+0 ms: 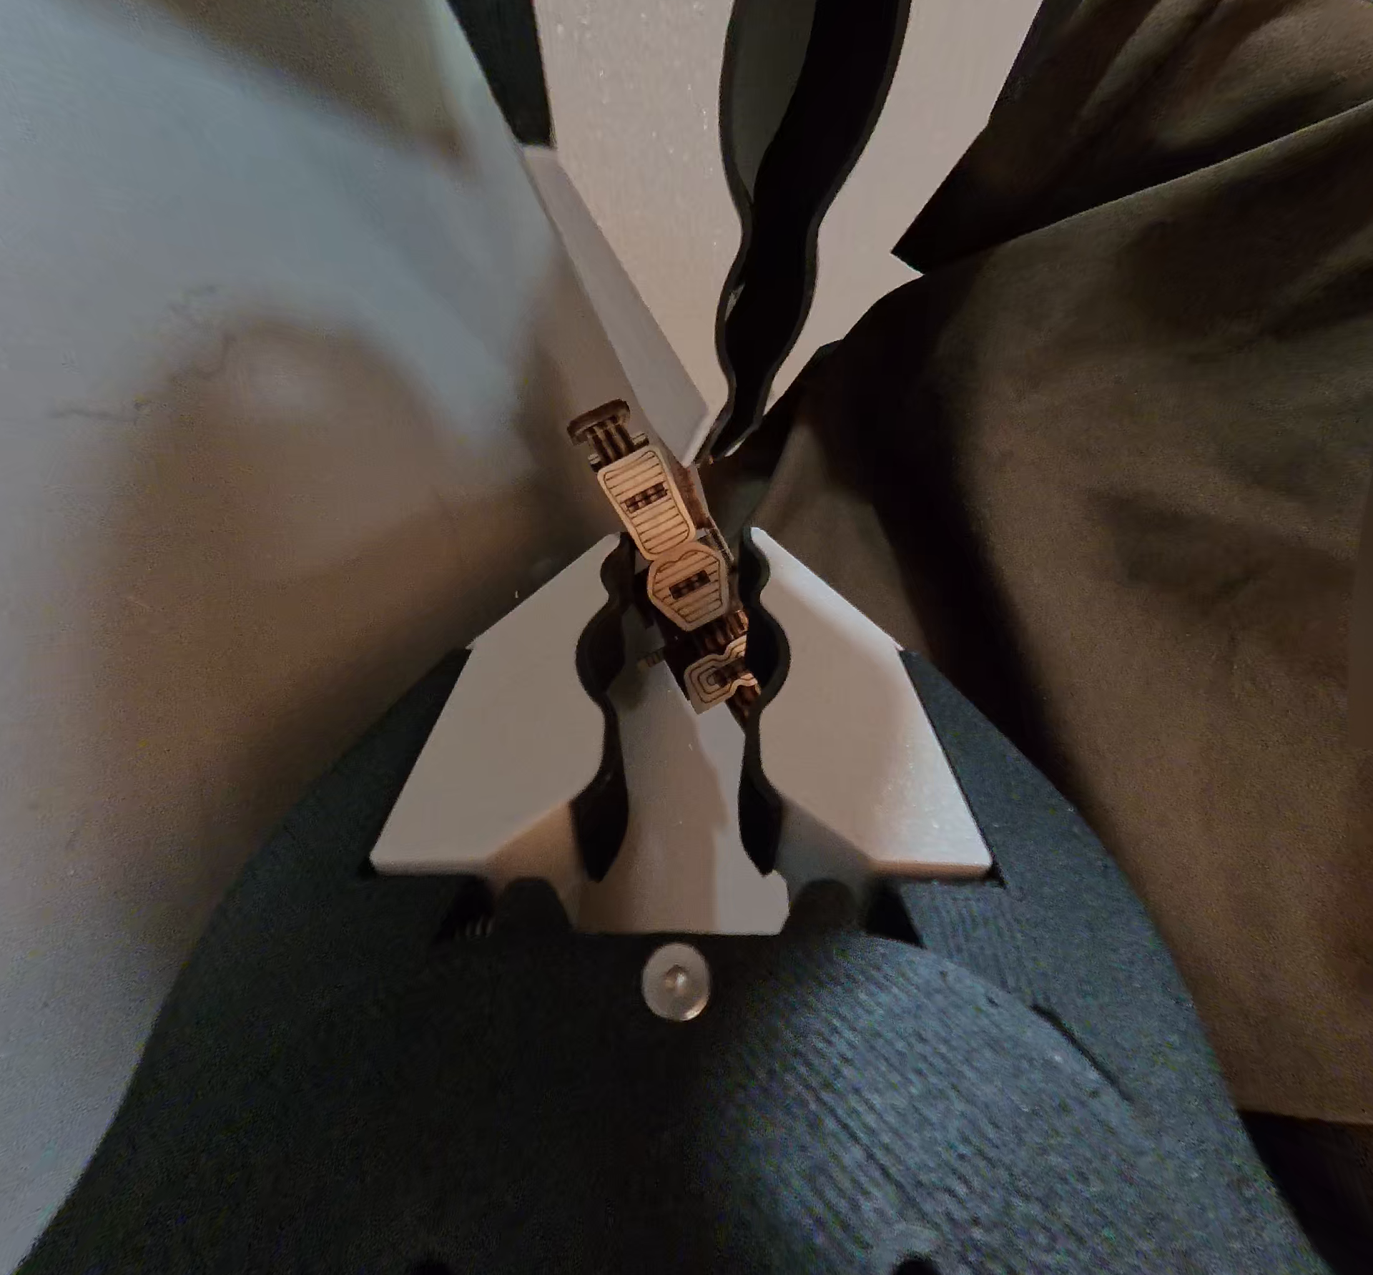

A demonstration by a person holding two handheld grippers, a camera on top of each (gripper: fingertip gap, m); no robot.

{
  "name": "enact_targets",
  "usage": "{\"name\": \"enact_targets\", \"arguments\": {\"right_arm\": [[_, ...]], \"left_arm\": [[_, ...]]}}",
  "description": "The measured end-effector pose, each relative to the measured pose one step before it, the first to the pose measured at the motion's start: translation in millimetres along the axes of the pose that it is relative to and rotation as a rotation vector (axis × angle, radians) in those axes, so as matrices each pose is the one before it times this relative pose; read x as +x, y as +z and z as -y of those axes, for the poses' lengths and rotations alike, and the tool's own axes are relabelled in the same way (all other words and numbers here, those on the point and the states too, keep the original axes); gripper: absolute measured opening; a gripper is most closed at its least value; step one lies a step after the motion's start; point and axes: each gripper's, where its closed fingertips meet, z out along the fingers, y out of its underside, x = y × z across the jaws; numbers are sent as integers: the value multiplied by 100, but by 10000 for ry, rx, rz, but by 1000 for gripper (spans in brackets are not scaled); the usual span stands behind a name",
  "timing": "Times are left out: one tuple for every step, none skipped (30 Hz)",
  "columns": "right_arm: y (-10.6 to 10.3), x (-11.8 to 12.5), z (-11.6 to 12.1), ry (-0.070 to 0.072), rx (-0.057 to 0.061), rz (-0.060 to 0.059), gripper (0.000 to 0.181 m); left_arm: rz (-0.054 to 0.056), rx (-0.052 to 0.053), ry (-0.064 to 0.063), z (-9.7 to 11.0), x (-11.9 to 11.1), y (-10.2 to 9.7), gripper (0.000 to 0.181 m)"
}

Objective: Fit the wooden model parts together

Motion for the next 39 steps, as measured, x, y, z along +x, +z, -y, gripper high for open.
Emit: {"name": "enact_targets", "arguments": {"right_arm": [[-36,-14,44,-22,64,2,0],[-54,2,53,-21,73,-6,0],[-71,-27,60,-18,88,14,0],[-112,-29,104,-31,104,11,0],[-148,-29,126,-39,120,2,0],[-184,-64,136,-22,121,12,0],[-200,-52,129,-13,114,6,0],[-190,-85,152,-23,113,5,0],[-172,-111,153,-41,113,9,0],[-143,-92,151,-38,99,-13,0],[-118,-63,135,-25,87,-30,0],[-68,-88,145,-29,84,-14,0],[-24,-87,186,-69,105,-31,0],[16,-111,190,-67,102,-27,0],[28,-164,216,-52,120,4,0],[11,-244,248,-44,134,36,0],[-4,-201,216,-44,119,0,0],[-4,-197,208,-43,113,-29,1],[-6,-198,261,-48,141,-27,0],[8,-249,338,-65,198,6,0],[26,-279,380,-60,220,41,0],[62,-227,447,-58,244,36,0],[97,-163,450,-49,237,5,0],[156,-99,514,-64,278,-11,0],[212,-127,659,-95,385,26,0],[275,-153,674,-108,430,66,0],[307,-168,602,-123,437,88,0],[291,-114,501,-107,441,64,1],[231,-64,429,-68,453,27,1],[157,-41,409,-54,505,8,0],[92,66,366,-39,524,-59,0],[2,190,292,-14,515,-127,0],[-85,181,273,0,526,-110,0],[-184,195,239,-1,528,-113,0],[-269,273,210,-5,512,-155,0],[-345,322,168,30,496,-158,0],[-400,336,147,94,482,-123,0],[-434,386,142,169,470,-125,0],[-463,396,178,211,449,-116,0]], "left_arm": [[-23,22,-6,32,21,-22,25],[-31,31,-4,42,37,-39,25],[-60,46,-6,55,75,-59,25],[-73,70,-14,91,82,-90,25],[-83,104,-26,137,104,-110,25],[-112,128,-32,153,139,-133,25],[-135,142,-40,161,179,-158,25],[-130,148,-51,160,176,-164,25],[-126,145,-49,137,179,-150,25],[-112,136,-37,113,181,-135,25],[-91,127,-27,79,177,-122,26],[-65,109,-33,46,146,-106,25],[-37,99,-33,8,123,-111,25],[-7,92,-29,-39,106,-98,25],[54,41,-36,-145,28,-91,25],[140,-11,-30,-277,-65,-75,25],[166,6,-3,-286,-61,-88,25],[133,69,2,-239,17,-107,25],[113,112,-25,-196,70,-152,25],[122,137,-34,-169,98,-220,25],[138,180,-21,-122,92,-268,25],[136,219,-24,-90,86,-300,25],[107,214,-22,-93,119,-328,25],[120,218,-10,-83,87,-350,25],[160,244,-11,-14,19,-369,25],[197,267,-13,49,-64,-373,25],[220,259,-18,69,-138,-382,25],[213,235,-29,67,-176,-392,25],[190,224,-37,84,-158,-382,25],[156,197,-14,71,-114,-375,24],[158,161,31,32,-114,-328,24],[161,120,43,-6,-127,-255,25],[111,58,42,-80,-98,-182,25],[83,34,42,-75,-110,-108,25],[115,35,52,-32,-188,-55,25],[84,-1,51,-38,-203,-2,24],[43,-24,35,-34,-174,18,24],[36,-5,23,-5,-175,19,25],[1,7,10,-4,-123,11,25]]}}
